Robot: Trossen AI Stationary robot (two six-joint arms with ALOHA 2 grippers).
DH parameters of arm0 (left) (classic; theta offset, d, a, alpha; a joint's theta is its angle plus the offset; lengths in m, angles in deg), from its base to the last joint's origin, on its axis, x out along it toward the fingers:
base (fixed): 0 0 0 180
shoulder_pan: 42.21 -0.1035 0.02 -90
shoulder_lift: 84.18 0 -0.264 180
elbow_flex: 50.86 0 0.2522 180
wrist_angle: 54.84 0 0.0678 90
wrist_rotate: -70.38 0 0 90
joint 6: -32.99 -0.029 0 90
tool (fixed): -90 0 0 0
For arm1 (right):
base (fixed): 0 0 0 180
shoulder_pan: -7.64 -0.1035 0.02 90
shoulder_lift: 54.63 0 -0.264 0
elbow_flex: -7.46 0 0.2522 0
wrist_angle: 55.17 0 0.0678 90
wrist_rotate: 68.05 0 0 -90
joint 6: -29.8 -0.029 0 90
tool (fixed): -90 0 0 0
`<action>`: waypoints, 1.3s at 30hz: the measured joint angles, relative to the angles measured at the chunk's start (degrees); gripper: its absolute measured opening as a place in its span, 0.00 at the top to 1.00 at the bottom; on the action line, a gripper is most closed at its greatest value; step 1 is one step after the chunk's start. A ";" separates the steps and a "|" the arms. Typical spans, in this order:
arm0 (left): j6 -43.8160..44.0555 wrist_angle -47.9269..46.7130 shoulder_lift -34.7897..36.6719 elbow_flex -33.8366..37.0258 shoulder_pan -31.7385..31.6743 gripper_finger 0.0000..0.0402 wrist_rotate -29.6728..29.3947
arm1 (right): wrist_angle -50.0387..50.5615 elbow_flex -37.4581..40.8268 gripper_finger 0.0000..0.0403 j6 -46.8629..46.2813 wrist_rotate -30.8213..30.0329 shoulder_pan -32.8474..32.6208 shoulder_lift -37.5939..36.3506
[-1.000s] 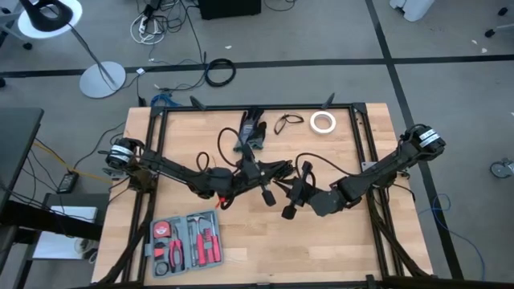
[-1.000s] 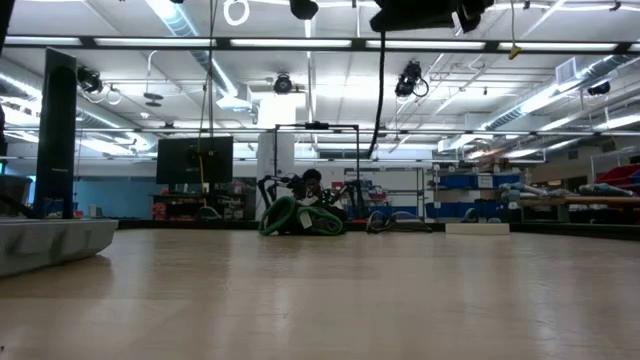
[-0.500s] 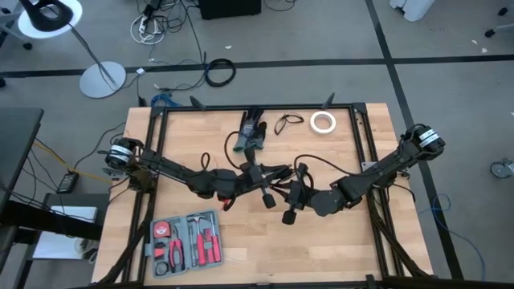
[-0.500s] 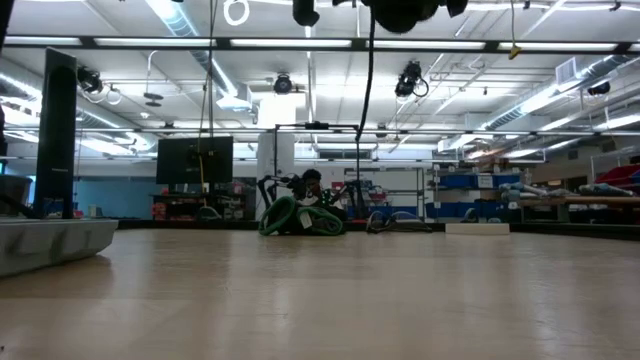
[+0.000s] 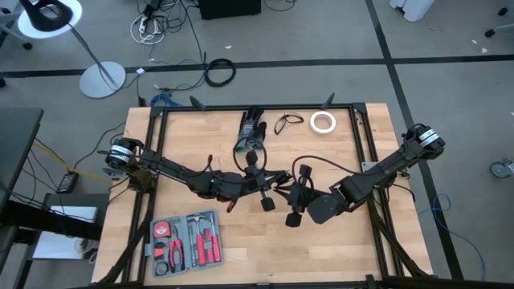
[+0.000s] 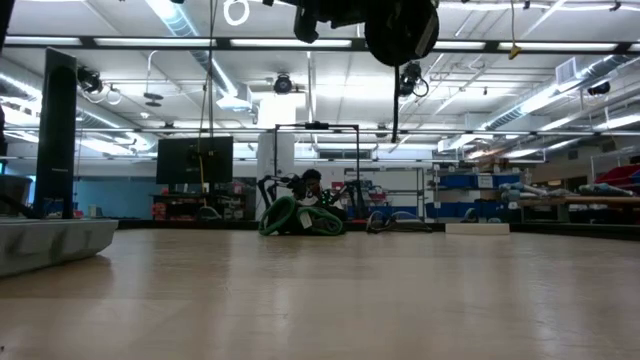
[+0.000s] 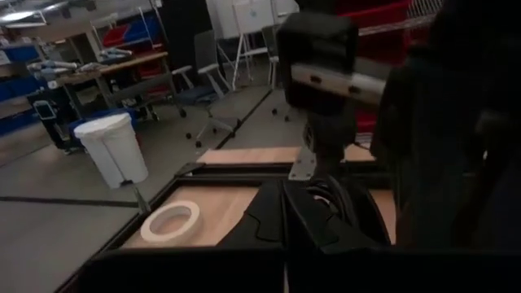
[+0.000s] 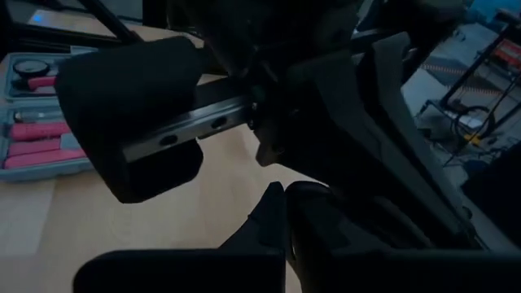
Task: Coil cords
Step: Coil the black wire into a spool
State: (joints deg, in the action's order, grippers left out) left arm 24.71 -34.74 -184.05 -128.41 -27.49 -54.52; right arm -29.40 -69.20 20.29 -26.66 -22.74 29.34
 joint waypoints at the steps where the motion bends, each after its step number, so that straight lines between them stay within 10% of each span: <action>1: 0.60 -0.61 0.00 0.00 0.00 1.00 -0.02 | 0.60 -0.16 0.99 -0.66 -0.01 -0.01 -0.01; 20: 13.42 -34.37 0.15 -10.66 -0.05 1.00 6.58 | 13.30 -0.95 0.99 -6.94 2.64 -0.36 -0.16; 39: 19.22 -39.23 1.81 -12.44 0.55 1.00 17.35 | 18.07 -0.84 0.93 -3.35 3.82 -1.98 -0.14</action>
State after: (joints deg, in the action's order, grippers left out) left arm 43.94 -73.97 -182.24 -140.85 -26.94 -37.17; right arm -11.33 -70.05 16.94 -22.84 -24.72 29.20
